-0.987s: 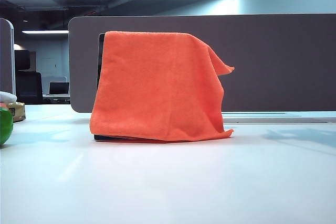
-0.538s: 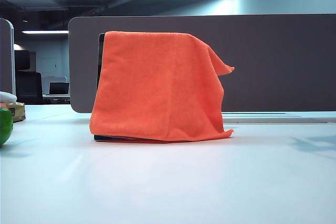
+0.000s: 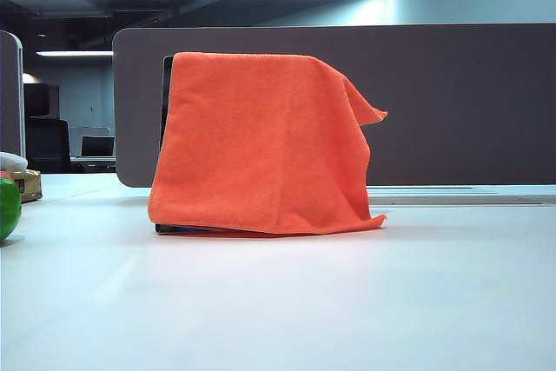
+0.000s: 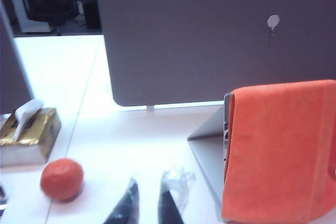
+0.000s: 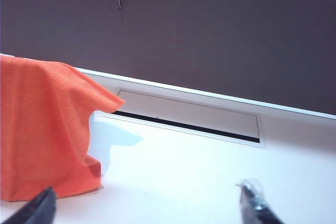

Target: Pick up the cloth from the table and use it to cover the mirror.

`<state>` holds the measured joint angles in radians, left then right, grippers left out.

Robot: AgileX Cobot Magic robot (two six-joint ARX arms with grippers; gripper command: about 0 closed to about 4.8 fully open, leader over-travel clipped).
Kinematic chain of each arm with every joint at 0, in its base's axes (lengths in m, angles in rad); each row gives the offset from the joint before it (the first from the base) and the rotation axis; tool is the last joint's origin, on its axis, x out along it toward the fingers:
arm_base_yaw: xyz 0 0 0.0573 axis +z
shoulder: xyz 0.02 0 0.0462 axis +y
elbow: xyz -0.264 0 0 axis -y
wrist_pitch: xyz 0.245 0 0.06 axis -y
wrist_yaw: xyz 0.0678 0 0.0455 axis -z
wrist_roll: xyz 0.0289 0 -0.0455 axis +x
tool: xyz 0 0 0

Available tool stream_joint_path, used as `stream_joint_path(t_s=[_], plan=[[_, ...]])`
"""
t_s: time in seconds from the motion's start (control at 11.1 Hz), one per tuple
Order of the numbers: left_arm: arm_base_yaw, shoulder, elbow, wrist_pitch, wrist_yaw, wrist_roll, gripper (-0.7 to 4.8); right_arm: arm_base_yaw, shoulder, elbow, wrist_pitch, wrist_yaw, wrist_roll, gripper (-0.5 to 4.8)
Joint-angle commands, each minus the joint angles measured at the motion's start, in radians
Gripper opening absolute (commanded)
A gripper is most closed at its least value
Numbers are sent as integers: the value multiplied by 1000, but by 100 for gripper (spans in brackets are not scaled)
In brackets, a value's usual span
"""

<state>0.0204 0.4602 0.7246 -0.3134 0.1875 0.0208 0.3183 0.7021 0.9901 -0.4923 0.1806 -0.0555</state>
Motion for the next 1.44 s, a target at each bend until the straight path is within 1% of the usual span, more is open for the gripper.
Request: stream_joint_path(t_s=[0.09, 0.18, 0.27, 0.36, 0.45, 0.54, 0.63, 0.72, 0.81, 0.99, 1.26, 1.35, 1.44], plan=[[1, -298, -72, -118, -64, -13, 52, 0, -179, -114, -29, -3, 26, -5], [1, -412, -103, -172, -60, -14, 31, 0, -239, -155, -27, -3, 26, -5], [1, -454, -113, -236, -60, -14, -6, 0, -292, -189, -27, -3, 26, -5], [0, -456, -105, -320, -16, -14, -6, 0, -335, -224, -15, -4, 26, -5], [0, -456, -108, -383, 32, -15, -6, 3, -464, -308, 2, 0, 25, -5], [0, -456, -109, -416, 33, -14, -6, 3, -543, -371, 3, 0, 24, -5], [0, -456, -109, -417, 33, -14, -6, 3, -568, -394, 3, 0, 24, -5], [1, -456, -109, -417, 14, -14, -6, 3, -678, -489, 2, -3, 26, -4], [1, -456, -114, -410, 9, -15, -6, 2, -698, -536, -1, -4, 29, -4], [1, -456, -114, -410, 7, -18, -6, 2, -699, -568, 30, -44, 29, -4], [1, -456, -138, -378, 6, -37, -6, 0, -699, -644, 209, -52, 80, -4], [0, -456, -207, -301, 13, -77, -6, 0, -699, -739, 385, -48, 109, -4], [1, -456, -230, -284, 14, -91, -6, 0, -699, -761, 424, -48, 109, -4]])
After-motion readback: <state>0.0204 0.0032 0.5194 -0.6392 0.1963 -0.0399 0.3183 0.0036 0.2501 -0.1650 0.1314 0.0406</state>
